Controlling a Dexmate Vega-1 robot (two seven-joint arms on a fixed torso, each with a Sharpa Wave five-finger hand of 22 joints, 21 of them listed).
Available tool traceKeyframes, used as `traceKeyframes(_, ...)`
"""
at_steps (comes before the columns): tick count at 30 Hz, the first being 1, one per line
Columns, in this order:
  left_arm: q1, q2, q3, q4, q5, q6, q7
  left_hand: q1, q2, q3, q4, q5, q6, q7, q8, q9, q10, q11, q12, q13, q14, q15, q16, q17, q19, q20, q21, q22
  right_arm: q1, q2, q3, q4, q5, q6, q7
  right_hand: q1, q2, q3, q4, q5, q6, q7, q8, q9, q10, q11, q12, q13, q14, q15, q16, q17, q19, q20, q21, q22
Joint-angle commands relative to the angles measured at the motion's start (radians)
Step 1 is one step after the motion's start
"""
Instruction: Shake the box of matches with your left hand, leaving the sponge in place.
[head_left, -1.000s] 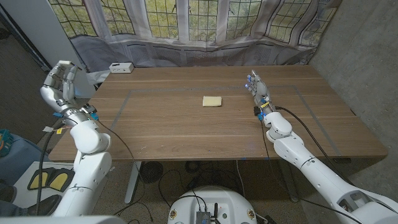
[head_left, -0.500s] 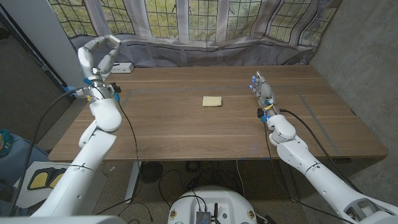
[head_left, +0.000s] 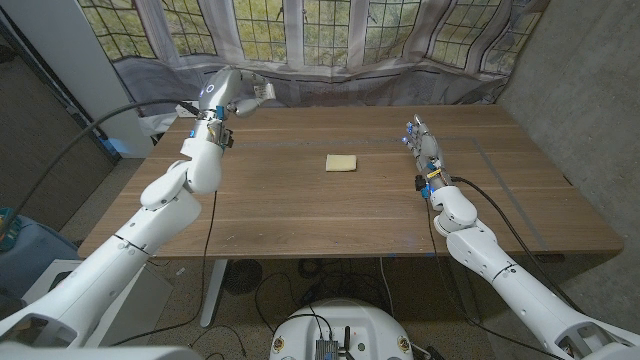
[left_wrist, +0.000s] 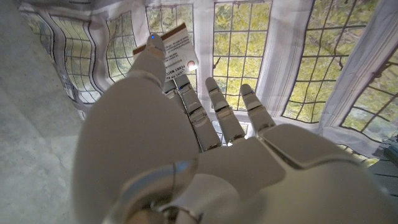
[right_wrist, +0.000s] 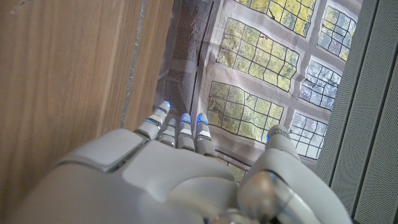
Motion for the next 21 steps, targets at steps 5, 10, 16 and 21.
traceKeyframes(5,-0.012,0.086,0.059,-0.036,0.002,0.143,-0.059,-0.022,0.054,0.011,0.005,0.002,0.024,-0.009,0.007,0.004,0.030,-0.017,0.008,0.005,0.000,-0.061,0.002,0.003,-0.003,0.001,-0.002,0.002,0.008,0.006,-0.002,0.025,0.007,0.006,0.016,-0.004,0.003,-0.001,-0.004,-0.002,0.003,0.002,-0.001,0.004,0.008,0.001,0.000,0.003,0.002,-0.002,0.008,0.002,0.005,-0.004,0.004,0.004)
traceKeyframes(10,-0.019,0.098,0.075,-0.036,-0.008,0.187,-0.075,-0.020,0.053,0.013,0.003,0.002,0.020,-0.008,0.005,0.004,0.027,-0.015,0.006,0.007,-0.003,-0.061,0.001,0.003,-0.003,0.001,-0.001,0.002,0.012,0.007,-0.007,0.027,0.002,0.005,0.017,-0.004,0.004,0.000,-0.003,-0.002,0.003,0.003,-0.002,0.004,0.009,0.001,0.000,0.003,0.002,-0.002,0.008,0.002,0.005,-0.004,0.004,0.004)
traceKeyframes(16,-0.039,0.112,0.086,-0.027,-0.038,0.229,-0.105,-0.017,0.052,0.015,0.000,0.002,0.015,-0.011,0.003,0.004,0.021,-0.017,0.004,0.010,-0.006,-0.059,0.000,0.003,-0.005,0.001,-0.002,0.002,0.016,0.011,-0.008,0.034,0.003,0.007,0.019,-0.003,0.004,0.000,-0.004,-0.002,0.003,0.002,-0.001,0.004,0.009,0.001,0.000,0.003,0.002,-0.003,0.007,0.002,0.006,-0.004,0.004,0.004)
traceKeyframes(21,-0.058,0.121,0.096,-0.005,-0.082,0.233,-0.124,-0.017,0.050,0.014,0.000,0.002,0.010,-0.004,0.001,0.004,0.020,-0.017,0.004,0.012,-0.010,-0.056,0.000,0.003,-0.006,0.001,-0.002,0.002,0.017,0.012,-0.008,0.036,0.003,0.007,0.018,-0.003,0.004,0.000,-0.004,-0.002,0.002,0.003,-0.002,0.004,0.008,0.000,0.000,0.003,0.002,-0.003,0.007,0.002,0.006,-0.004,0.004,0.004)
